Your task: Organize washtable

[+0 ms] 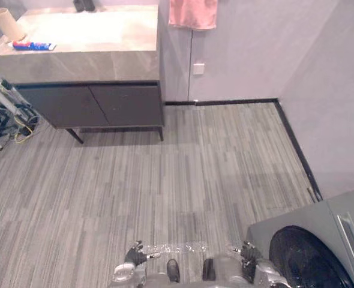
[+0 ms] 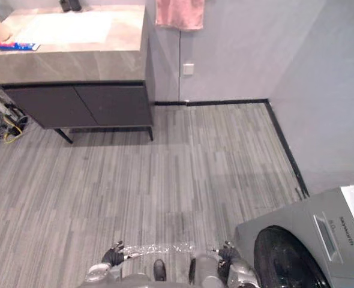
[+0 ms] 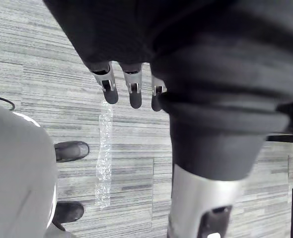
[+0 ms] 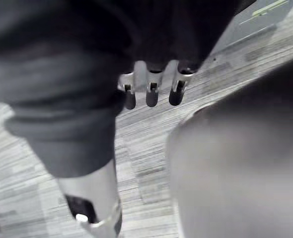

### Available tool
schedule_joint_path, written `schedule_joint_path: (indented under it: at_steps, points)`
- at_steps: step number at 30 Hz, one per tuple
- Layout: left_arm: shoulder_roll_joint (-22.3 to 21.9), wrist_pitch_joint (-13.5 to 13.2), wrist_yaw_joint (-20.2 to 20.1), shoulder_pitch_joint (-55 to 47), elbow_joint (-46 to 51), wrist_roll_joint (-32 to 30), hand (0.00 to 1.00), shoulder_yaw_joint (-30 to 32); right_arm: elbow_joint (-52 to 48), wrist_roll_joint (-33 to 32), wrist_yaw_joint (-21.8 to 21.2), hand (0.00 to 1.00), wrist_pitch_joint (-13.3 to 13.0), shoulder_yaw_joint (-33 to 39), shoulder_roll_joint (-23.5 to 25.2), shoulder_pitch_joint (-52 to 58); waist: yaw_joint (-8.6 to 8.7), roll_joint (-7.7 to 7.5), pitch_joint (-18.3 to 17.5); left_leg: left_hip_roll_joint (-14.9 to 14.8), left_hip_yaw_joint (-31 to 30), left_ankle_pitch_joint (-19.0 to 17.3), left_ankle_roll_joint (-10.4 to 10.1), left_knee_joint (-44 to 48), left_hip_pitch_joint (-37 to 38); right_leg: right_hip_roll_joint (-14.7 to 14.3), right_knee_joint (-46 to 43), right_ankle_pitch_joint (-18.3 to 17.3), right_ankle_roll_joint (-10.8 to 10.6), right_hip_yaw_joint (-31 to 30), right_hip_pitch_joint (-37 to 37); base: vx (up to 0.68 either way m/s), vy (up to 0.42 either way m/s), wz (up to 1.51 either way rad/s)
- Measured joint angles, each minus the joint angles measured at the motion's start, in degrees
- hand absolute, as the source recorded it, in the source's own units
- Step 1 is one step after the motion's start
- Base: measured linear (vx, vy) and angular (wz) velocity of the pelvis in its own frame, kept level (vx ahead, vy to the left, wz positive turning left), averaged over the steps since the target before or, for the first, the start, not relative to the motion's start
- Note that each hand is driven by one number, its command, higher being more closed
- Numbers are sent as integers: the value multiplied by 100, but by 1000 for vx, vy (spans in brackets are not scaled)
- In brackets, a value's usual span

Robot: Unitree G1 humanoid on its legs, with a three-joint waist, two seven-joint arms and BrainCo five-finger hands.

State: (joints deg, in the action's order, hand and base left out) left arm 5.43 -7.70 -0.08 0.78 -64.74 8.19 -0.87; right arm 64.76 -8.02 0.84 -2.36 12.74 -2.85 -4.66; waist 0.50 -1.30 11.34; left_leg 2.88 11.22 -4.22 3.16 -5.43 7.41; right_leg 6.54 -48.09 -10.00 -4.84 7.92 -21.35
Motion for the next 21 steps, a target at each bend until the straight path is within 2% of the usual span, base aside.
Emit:
schedule_joint_path:
  at_steps: [2,3,4,5,6,7,8,10,11,12,13,14,15,16,17,18,19,20,21]
  points:
    - [-7,44,-1,38,-6,-8,0,35,17,-114,6,0,3,116,3,-27,24,0,66,-37,-7,-127,-61,4,187,99,135,-97,82,230,-281,177,37,-1]
    - [-22,57,-2,69,-6,-9,0,36,15,-168,6,0,1,184,-8,-69,64,55,113,-95,-17,-215,-75,8,288,114,610,-96,82,432,-301,253,11,-1]
    - [-40,74,1,147,-7,-40,0,33,15,-222,8,0,-1,202,-27,-127,151,114,153,-194,-21,-366,-164,66,356,105,1570,68,148,730,-294,356,2,5]
    - [-39,82,0,286,-7,-44,0,32,20,-261,15,0,5,203,-27,-170,181,129,194,-250,-21,-498,-281,98,426,59,2736,503,149,940,-278,396,-10,7]
    - [-34,82,1,369,-6,-44,0,32,27,-265,16,0,9,205,-26,-181,180,103,218,-251,-24,-537,-335,111,477,45,3306,787,69,968,-275,428,-63,13]
    - [-22,84,-1,503,-6,-44,0,32,26,-279,6,0,10,216,1,-185,191,42,258,-239,-65,-683,-507,151,593,56,4036,1138,2,922,-300,511,-132,22]
    - [-18,82,-5,552,-5,-46,0,34,24,-287,-6,0,14,259,9,-212,214,33,285,-292,-132,-847,-698,158,790,24,4119,1232,45,827,-310,556,-173,33]
    - [-13,77,-14,517,10,-55,0,46,12,-278,-16,0,12,295,6,-217,267,115,259,-501,-179,-1074,-918,221,1019,-68,3889,1263,322,728,-270,684,-254,41]
    - [11,71,-69,452,34,-62,0,135,23,-262,-27,0,20,325,8,-204,220,74,197,-802,-173,-1248,-1133,1003,884,-256,3437,1755,791,634,-266,727,-289,29]
    - [6,80,-82,420,37,-68,0,170,23,-265,-34,0,17,353,-3,-220,196,136,186,-964,-174,-1263,-1153,1501,678,-361,3365,1634,835,656,-248,735,-301,8]
    - [18,85,-106,382,54,-90,0,210,13,-265,-59,0,15,428,-2,-237,179,242,187,-1196,-146,-1184,-1145,2441,278,-533,3362,1448,912,731,-123,752,-283,-26]
    - [-149,113,-119,181,70,-109,0,561,-89,-264,-86,0,14,529,-1,-240,166,447,209,-1628,-119,-540,-827,4182,-323,-873,3356,1139,1038,731,249,766,-264,-43]
    - [-226,122,-114,79,76,-109,0,705,-100,-258,-90,0,16,521,20,-240,138,485,224,-1790,-179,3,-755,4933,-566,-996,3361,992,1113,646,474,746,-207,-73]
    - [-281,128,-125,-60,191,-116,0,886,-119,-249,-98,0,17,456,53,-240,27,496,267,-1925,-316,133,-811,6350,-992,-1171,3399,759,1184,443,975,858,-172,-86]
    - [-247,97,-123,-44,291,-107,0,892,-94,-201,-99,0,25,269,13,-245,-97,448,298,-1944,-372,87,-843,7320,-1414,-1217,3536,691,1223,243,1493,701,-130,-81]
    - [-239,98,-118,-44,365,-106,0,911,-117,-187,-100,0,27,164,17,-262,-157,424,302,-1937,-320,53,-878,7586,-1619,-1207,3640,687,1230,161,1751,786,-103,-58]
    - [-224,50,-115,-65,483,-105,0,937,-222,-142,-100,0,20,16,7,-284,-176,325,326,-1861,-187,-12,-788,7616,-2019,-1100,3923,656,1273,31,2265,489,-51,-33]
    - [-195,-1,-121,-88,547,-94,0,938,-258,-135,-99,0,13,-24,-7,-292,-216,261,319,-1847,-76,-70,-695,7471,-2234,-1045,4059,616,1309,-55,2466,728,-62,-57]
    - [-155,-54,-114,-100,684,-6,0,981,-283,-85,-78,0,1,-202,-57,-381,-373,190,255,-1806,184,-137,-596,6715,-2796,-881,4361,419,1176,-268,2844,597,0,-65]
